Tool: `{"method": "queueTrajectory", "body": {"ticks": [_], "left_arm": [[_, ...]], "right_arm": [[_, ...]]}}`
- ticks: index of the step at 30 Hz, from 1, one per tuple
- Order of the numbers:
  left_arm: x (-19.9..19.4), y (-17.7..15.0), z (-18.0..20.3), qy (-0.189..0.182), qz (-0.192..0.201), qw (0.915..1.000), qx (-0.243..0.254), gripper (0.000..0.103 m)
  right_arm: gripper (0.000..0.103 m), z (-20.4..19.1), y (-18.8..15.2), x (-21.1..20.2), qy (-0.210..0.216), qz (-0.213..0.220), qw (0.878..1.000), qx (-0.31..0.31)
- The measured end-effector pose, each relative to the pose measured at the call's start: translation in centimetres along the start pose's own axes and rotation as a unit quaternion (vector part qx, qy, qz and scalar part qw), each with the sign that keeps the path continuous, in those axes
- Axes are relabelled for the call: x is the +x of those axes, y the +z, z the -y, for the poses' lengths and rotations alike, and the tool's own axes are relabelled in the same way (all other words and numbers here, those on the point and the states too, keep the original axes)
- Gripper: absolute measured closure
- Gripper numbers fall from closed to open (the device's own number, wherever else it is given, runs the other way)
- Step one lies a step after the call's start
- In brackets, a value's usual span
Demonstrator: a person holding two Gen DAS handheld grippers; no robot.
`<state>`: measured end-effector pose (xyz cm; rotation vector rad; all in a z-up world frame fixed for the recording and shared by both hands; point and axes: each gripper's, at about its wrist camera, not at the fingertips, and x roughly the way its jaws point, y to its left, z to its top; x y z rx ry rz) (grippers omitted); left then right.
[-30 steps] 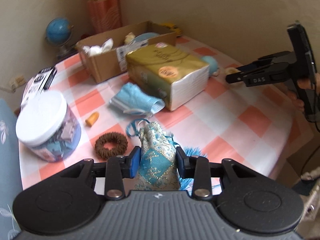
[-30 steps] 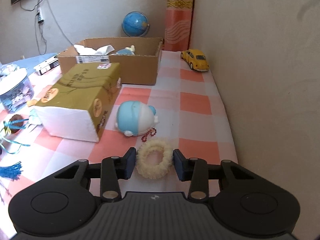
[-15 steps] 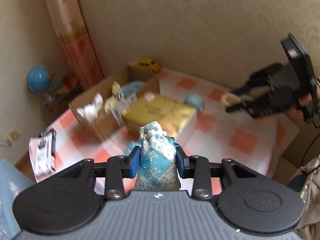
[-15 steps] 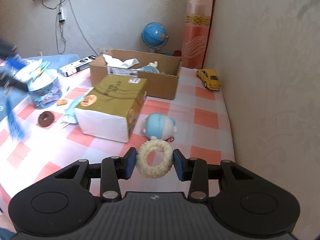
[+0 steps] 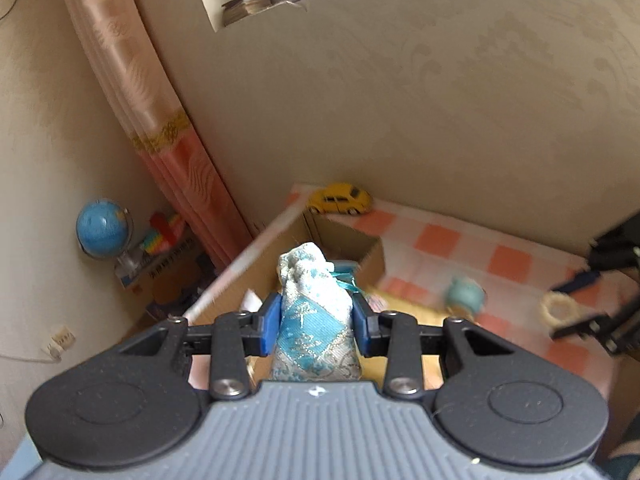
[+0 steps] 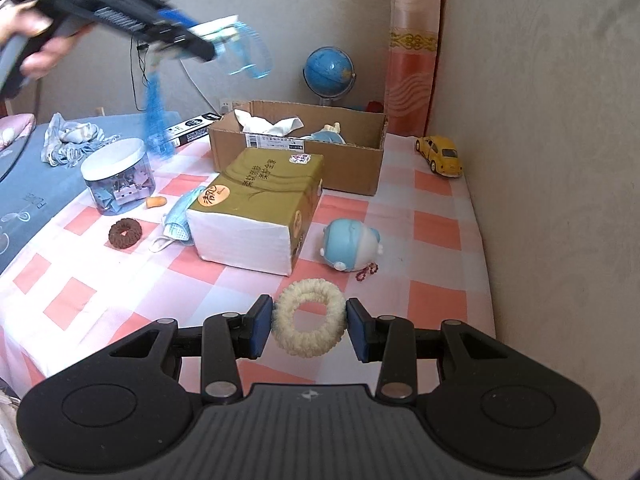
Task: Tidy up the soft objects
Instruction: 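Carry the teal pouch into the cardboard box and open the left tool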
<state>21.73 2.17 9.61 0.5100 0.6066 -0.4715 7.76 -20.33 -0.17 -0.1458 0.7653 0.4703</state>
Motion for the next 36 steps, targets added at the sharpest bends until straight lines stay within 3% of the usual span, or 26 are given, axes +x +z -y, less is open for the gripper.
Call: {"method": "queueTrajectory", "body": {"ticks": [5,12,22,25,27,28,31,33,36], "left_arm": [[3.5,2.5,-1.0,0.025,0.006,0.9995,0.019,0.067],[9.1,5.0,-2.6,0.029,0.004,0.9994,0.019,0.067],[13.3,2.5,-2.9,0.026,-0.033,0.9983,0.04,0.067],[13.6,1.0,-3.4,0.048,-0.05,0.9968,0.04,0.056],[13.5,0.2,-4.0,0.066,-0.066,0.9953,0.025,0.036],[13.3,-0.1,-4.3,0.067,-0.069,0.9953,0.014,0.032],[11.7,-0.9,-4.8,0.062,-0.064,0.996,-0.012,0.028],[10.4,-1.4,-4.9,0.063,-0.056,0.9959,-0.033,0.018],[8.4,-2.3,-4.3,0.056,-0.048,0.9953,-0.062,0.015]], "right_arm": [[0.058,0.3,0.5,0.0,0.002,0.006,1.0,0.004],[0.058,1.3,0.9,0.8,-0.005,0.004,1.0,0.019],[0.058,1.8,1.4,1.9,-0.008,-0.003,1.0,0.026],[0.058,1.8,1.6,2.0,-0.007,-0.004,1.0,0.025],[0.058,1.7,1.7,1.9,-0.008,-0.003,1.0,0.023],[0.058,1.6,1.7,1.8,-0.007,-0.001,1.0,0.022],[0.058,1.3,1.9,1.4,-0.006,0.003,1.0,0.019],[0.058,1.2,2.1,1.2,-0.005,0.005,1.0,0.017],[0.058,0.8,2.3,0.9,-0.003,0.006,1.0,0.012]]}}
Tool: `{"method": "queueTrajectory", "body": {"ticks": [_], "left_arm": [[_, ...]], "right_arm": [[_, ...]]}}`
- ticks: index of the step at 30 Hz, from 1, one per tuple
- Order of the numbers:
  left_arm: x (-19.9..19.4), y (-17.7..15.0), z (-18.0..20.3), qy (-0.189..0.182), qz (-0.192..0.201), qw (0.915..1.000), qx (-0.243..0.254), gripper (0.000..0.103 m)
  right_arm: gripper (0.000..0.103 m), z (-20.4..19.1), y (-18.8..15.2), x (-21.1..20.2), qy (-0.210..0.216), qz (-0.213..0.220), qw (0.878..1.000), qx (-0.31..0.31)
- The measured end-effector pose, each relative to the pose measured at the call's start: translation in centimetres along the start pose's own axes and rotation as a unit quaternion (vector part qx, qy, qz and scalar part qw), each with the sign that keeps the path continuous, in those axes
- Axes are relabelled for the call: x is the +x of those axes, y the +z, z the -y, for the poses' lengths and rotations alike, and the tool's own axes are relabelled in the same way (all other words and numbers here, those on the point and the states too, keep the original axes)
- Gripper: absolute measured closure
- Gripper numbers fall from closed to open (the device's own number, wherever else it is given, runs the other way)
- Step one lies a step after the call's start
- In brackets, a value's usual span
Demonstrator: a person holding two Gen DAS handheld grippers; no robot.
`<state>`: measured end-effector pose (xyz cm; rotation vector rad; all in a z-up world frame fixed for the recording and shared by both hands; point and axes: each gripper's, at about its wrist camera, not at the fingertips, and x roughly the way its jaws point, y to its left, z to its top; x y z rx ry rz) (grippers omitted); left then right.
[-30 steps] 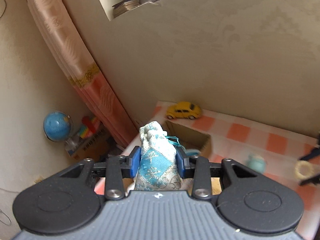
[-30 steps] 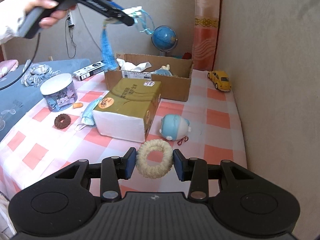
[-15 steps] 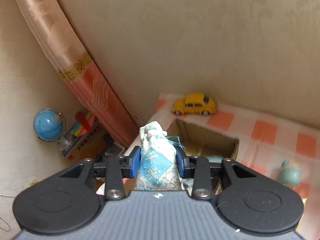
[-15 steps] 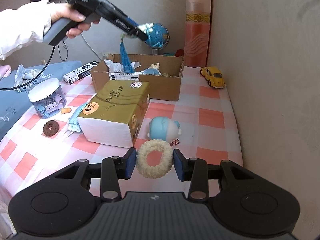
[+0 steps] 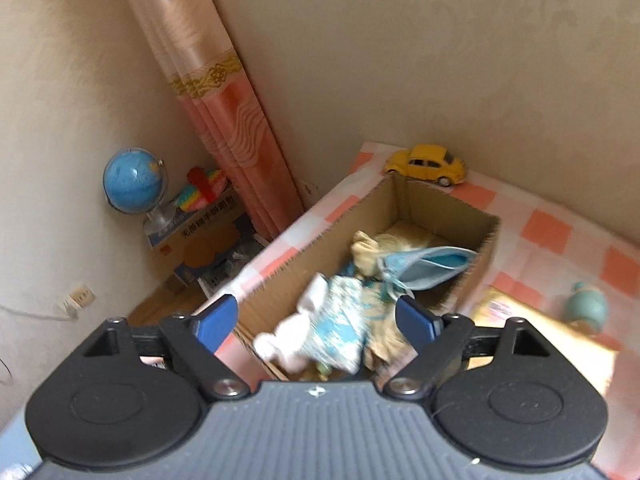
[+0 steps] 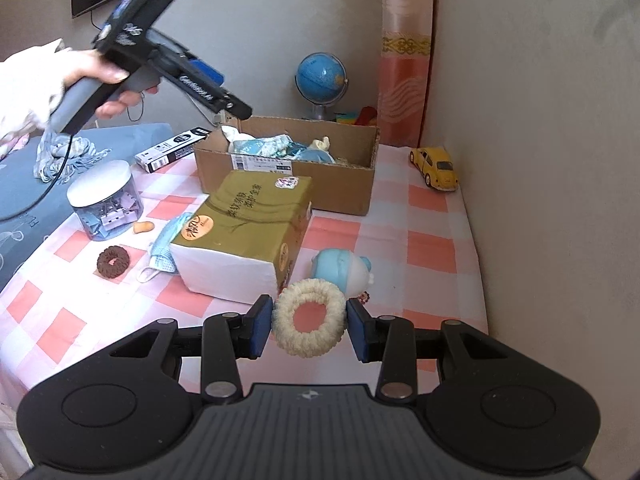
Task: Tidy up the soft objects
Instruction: 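Carry the teal pouch into the cardboard box and open the left tool, then carry the cream ring into the box and open the right tool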
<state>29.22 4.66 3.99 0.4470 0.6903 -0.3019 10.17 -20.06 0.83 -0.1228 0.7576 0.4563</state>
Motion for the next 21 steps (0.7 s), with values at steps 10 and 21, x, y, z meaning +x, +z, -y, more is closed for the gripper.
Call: {"method": "queueTrajectory", "body": {"ticks": [10,21], "left_arm": [[-8.1,-6.4,4.8,0.004,0.009,0.9933,-0.115,0.007],[-11.9,-9.7,8.6,0.023,0.02,0.9845,-0.173,0.007]], "right_arm": [[0.058,-0.4,1.4,-0.2,0.004,0.013,1.0,-0.01],[0.058,-0.9,3.5,0.9,0.014,0.021,0.999,-0.028]]}}
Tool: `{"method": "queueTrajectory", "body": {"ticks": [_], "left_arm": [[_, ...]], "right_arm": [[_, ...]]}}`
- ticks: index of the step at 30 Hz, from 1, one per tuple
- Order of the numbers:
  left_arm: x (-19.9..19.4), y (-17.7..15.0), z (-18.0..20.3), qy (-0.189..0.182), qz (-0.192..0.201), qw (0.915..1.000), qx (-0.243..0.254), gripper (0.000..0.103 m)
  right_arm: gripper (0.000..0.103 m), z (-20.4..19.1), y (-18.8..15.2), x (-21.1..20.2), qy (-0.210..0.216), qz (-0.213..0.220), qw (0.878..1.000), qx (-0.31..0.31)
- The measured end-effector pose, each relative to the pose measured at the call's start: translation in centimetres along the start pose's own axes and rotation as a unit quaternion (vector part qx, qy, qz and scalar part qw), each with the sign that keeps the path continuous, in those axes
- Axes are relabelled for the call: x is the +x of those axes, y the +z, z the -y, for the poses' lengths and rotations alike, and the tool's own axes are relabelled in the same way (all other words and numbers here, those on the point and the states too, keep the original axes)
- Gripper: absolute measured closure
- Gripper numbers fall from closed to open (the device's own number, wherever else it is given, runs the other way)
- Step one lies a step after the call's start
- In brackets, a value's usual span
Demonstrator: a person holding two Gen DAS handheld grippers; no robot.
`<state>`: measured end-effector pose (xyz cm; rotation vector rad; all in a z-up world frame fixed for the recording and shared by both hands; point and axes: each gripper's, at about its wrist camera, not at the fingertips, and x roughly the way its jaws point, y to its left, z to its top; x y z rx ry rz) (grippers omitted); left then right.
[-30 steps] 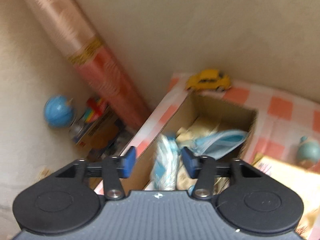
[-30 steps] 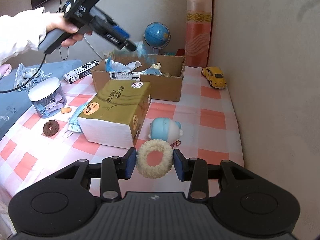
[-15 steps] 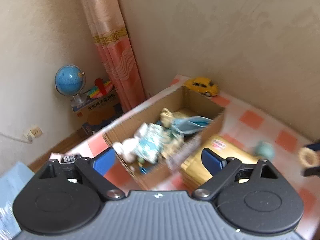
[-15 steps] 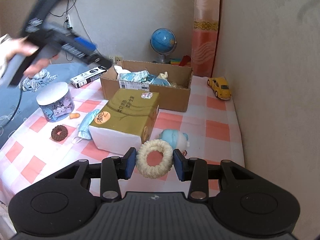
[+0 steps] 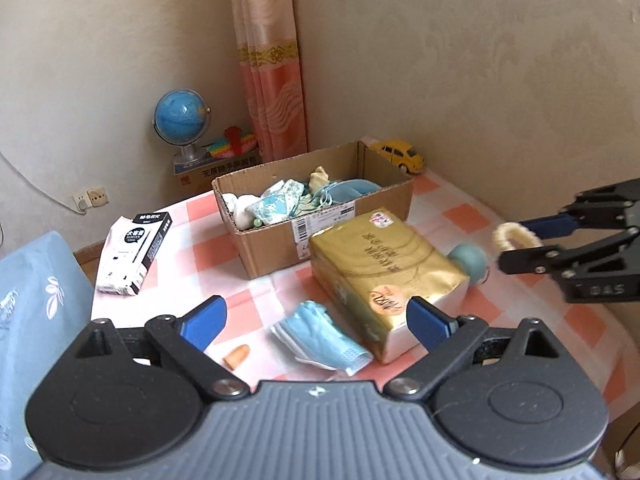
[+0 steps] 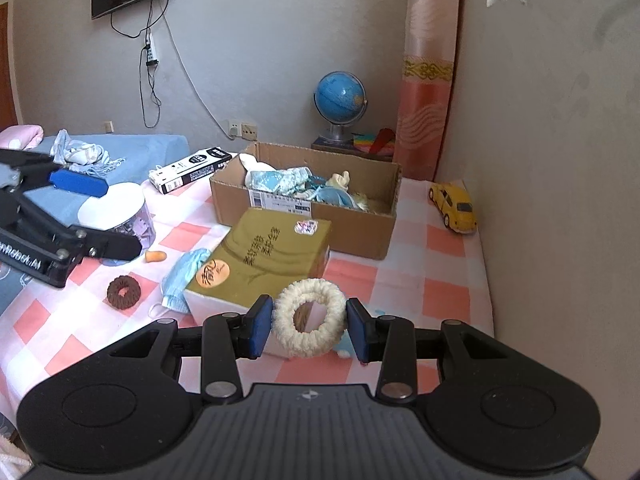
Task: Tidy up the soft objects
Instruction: 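Carry the cream ring into the box and open the right tool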
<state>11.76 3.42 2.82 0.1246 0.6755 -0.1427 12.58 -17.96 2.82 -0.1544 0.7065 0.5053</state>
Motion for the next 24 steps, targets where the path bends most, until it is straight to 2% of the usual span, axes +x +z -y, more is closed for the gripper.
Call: {"method": "queueTrajectory", "body": {"ticks": [4,7,11,18,24], "left_arm": [[0.0,-0.3,0.4,-0.006,0.005,0.9998,-0.021,0.006],[0.4,-0.7,0.8,0.005,0.002,0.9996,-0.028,0.006],[0.9,-0.9,0.9,0.01,-0.005,0.9996,-0.027,0.006],[1.5,-1.5,1.3,-0.006,-0.011,0.9998,-0.016,0.006],[2.3,-2.3,1.8,0.004,-0.025,0.9997,0.005,0.006]], "right_arm": [[0.058,0.1,1.1,0.6,-0.002,0.004,1.0,-0.006],[0.058,0.5,2.1,1.5,-0.009,0.004,1.0,-0.01],[0.058,1.4,3.9,2.9,-0.011,0.007,1.0,-0.009],[0.058,2.8,7.8,6.3,-0.015,0.009,1.0,-0.013],[0.058,3.4,11.6,10.4,-0.014,0.0,0.999,-0.029]]}}
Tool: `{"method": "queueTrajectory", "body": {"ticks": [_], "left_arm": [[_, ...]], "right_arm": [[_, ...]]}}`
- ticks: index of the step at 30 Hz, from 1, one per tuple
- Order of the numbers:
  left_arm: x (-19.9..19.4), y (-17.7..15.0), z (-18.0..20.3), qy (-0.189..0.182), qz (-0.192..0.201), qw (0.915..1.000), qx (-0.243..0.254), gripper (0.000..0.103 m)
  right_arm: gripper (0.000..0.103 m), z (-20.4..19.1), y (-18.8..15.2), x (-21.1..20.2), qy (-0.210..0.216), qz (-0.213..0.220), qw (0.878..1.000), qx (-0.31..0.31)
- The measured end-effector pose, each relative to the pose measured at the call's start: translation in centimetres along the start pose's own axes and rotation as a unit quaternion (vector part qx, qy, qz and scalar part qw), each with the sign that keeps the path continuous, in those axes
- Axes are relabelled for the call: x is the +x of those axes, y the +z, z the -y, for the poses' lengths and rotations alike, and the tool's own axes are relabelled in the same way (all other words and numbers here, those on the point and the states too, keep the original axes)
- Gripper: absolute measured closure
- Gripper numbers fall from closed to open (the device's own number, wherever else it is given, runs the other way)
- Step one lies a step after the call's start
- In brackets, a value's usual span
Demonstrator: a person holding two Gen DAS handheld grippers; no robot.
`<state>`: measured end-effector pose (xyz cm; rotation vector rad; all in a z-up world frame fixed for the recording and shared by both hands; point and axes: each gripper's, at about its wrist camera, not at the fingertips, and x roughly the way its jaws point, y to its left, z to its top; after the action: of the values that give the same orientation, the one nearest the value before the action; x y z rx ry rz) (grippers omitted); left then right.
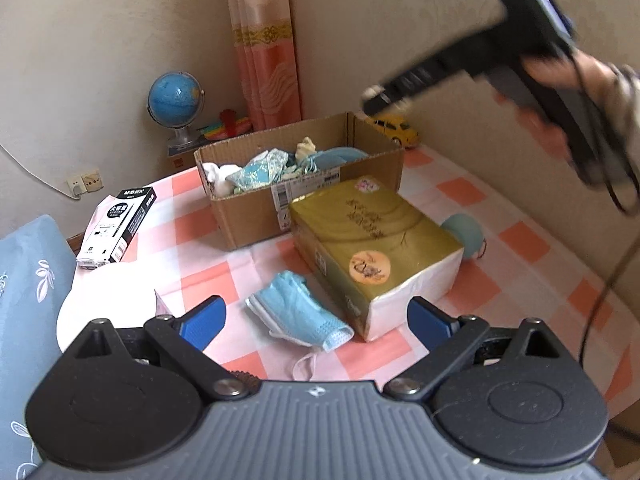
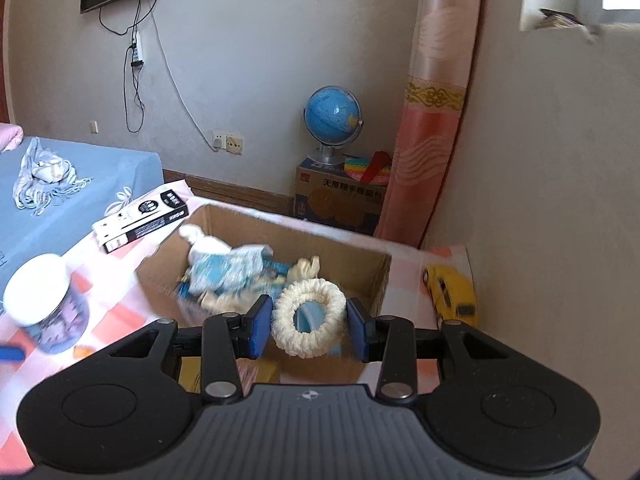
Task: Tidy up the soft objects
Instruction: 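Carry the cream ring into the box and open the right tool, then move the left tool toward the brown scrunchie while the right tool approaches the blue-white plush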
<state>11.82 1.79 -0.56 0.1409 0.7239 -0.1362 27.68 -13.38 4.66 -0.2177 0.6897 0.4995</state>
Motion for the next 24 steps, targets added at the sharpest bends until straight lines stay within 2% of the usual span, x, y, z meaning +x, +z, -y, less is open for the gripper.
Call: {"method": "queueTrajectory", "body": {"ticks": [4,6,7,8,13,24], "left_arm": [[0.3,-0.4,-0.5,0.002,-0.006,1.0,-0.005,0.006],[0.4,-0.5,-0.8,0.004,-0.008,0.9999,-0.01,0.006],[0.5,-0.7,-1.0,0.005,-0.01,0.9999,-0.011,0.006],[0.5,-0.8,-1.1,0.006,-0.012,0.9998,-0.012,0.006],[0.8,-1.4,-1.7,0.006,-0.024,0.9995,-0.019,0.006],[-0.4,-2.6,-1.8,0.004,-0.022,0.9996,-0.019,0.006]], "right_arm": [[0.056,0.4,2.2,2.5,-0.005,-0.001,1.0,-0.008],[0.038,0.6,2.8,3.7,-0.007,-0.001,1.0,-0.009],[0.023,0.8,2.9,4.0,-0.007,-0.002,1.0,-0.005],[0.014,0.9,2.9,4.2,-0.01,0.001,1.0,0.001],[0.001,0.8,1.6,3.7,-0.027,-0.003,0.999,0.018],[0.0,0.1,-2.9,-1.6,-0.057,-0.015,0.997,0.051]]}}
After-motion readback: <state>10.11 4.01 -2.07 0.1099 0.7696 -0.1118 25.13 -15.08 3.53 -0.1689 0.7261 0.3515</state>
